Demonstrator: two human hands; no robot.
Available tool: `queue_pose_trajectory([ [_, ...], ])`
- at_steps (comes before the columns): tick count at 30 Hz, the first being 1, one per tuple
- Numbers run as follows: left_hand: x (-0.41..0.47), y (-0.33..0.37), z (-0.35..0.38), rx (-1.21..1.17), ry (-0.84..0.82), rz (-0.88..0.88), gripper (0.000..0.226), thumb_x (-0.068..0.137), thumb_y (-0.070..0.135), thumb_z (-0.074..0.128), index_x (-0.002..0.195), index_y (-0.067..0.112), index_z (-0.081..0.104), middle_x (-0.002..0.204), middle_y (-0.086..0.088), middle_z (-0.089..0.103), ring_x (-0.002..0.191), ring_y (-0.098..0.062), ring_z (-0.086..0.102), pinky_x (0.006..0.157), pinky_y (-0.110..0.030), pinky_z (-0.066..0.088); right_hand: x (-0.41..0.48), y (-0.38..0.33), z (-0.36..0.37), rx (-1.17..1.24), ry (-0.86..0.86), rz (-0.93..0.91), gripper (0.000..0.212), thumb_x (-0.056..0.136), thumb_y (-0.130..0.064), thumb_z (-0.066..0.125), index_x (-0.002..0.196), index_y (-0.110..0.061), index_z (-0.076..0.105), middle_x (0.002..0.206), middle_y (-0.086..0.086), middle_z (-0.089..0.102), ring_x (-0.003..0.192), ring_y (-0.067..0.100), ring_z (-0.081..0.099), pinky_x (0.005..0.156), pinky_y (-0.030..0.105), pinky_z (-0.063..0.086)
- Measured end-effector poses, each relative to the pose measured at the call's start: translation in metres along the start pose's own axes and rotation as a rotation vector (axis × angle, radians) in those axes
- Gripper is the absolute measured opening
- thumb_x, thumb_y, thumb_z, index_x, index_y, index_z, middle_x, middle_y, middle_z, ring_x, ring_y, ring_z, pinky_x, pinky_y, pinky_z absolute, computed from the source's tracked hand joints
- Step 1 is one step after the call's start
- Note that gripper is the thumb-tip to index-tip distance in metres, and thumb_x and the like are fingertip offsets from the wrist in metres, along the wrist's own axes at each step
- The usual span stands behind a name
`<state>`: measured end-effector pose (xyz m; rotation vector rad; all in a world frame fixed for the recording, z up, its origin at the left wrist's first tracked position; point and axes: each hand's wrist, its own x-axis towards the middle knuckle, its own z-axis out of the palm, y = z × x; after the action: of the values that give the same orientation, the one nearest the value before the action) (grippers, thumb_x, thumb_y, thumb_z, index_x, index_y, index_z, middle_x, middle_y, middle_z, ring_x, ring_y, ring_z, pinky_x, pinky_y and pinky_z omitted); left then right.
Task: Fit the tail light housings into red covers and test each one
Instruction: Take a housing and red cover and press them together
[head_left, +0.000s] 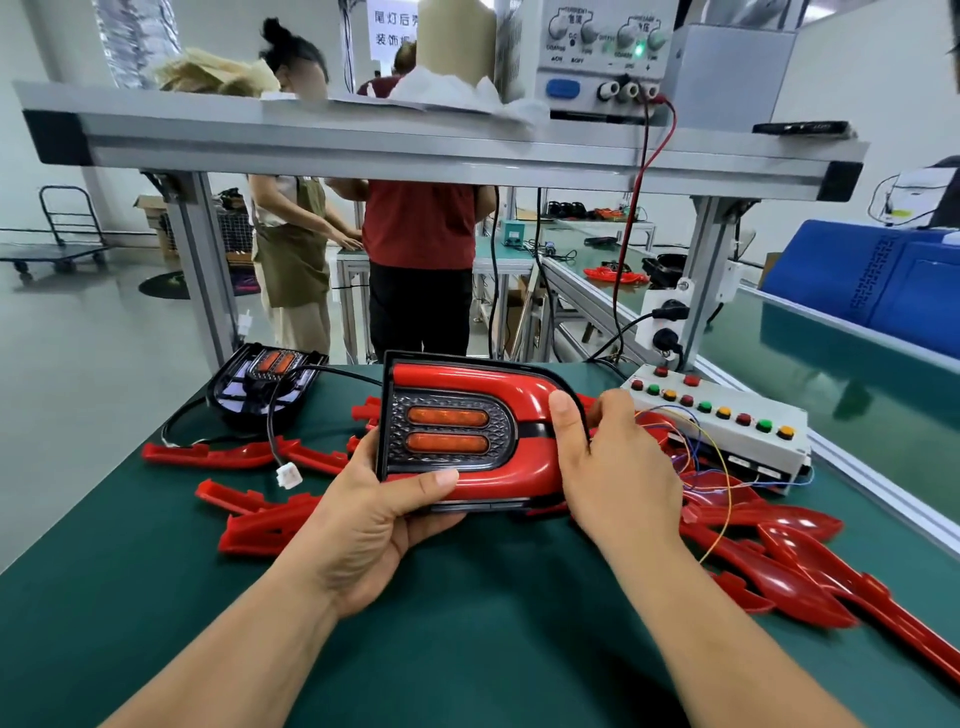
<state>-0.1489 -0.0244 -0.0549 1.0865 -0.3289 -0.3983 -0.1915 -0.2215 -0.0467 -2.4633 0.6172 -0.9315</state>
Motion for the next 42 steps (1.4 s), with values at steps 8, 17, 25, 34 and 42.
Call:
queue_pose_trajectory([
  [8, -0.001, 0.003, -0.006, -0.052, -0.004, 0.009, 0.070, 0.058, 0.000, 0.079, 0.123, 0.012, 0.056, 0.111, -0.013, 0.073, 0.096, -0.029, 0.072, 0.064, -0.033, 0.060, -0.003, 0.009, -0.001, 1.319, -0.620, 0.259, 0.052, 0.066, -0.045, 0.074, 0.107, -0.014, 0.065, 0.097, 0.008, 0.074, 0.084, 0.020, 0.070, 0.069, 0.033, 0.058],
  [17, -0.001, 0.009, -0.022, 0.087, -0.152, -0.049, 0.062, 0.076, 0.005, 0.070, 0.133, 0.019, 0.051, 0.128, -0.009, 0.066, 0.116, -0.028, 0.064, 0.090, -0.036, 0.056, -0.003, 0.014, -0.001, 1.404, -0.653, 0.217, 0.045, 0.073, -0.022, 0.070, 0.115, -0.012, 0.062, 0.104, 0.015, 0.072, 0.087, 0.026, 0.070, 0.081, 0.045, 0.057],
  [25, 0.001, 0.007, -0.022, 0.104, -0.160, -0.019, 0.057, 0.077, 0.005, 0.065, 0.131, 0.017, 0.053, 0.125, -0.009, 0.067, 0.112, -0.027, 0.066, 0.078, -0.029, 0.058, -0.003, 0.015, 0.000, 1.420, -0.675, 0.231, 0.047, 0.074, -0.020, 0.070, 0.120, -0.016, 0.060, 0.108, 0.015, 0.071, 0.088, 0.028, 0.069, 0.075, 0.041, 0.055],
  [34, 0.006, 0.007, -0.022, 0.126, -0.162, -0.001, 0.057, 0.078, 0.005, 0.064, 0.132, 0.017, 0.051, 0.125, -0.008, 0.067, 0.113, -0.026, 0.066, 0.079, -0.029, 0.058, -0.001, 0.014, -0.001, 1.402, -0.649, 0.222, 0.051, 0.071, -0.021, 0.072, 0.119, -0.016, 0.060, 0.109, 0.016, 0.069, 0.092, 0.032, 0.066, 0.091, 0.054, 0.046],
  [42, 0.005, 0.008, -0.023, 0.096, -0.184, -0.033, 0.056, 0.078, 0.005, 0.066, 0.131, 0.016, 0.052, 0.127, -0.009, 0.066, 0.116, -0.027, 0.064, 0.082, -0.030, 0.058, -0.002, 0.017, 0.001, 1.481, -0.717, 0.243, 0.045, 0.077, -0.019, 0.068, 0.121, -0.013, 0.059, 0.112, 0.018, 0.069, 0.091, 0.029, 0.069, 0.081, 0.044, 0.057],
])
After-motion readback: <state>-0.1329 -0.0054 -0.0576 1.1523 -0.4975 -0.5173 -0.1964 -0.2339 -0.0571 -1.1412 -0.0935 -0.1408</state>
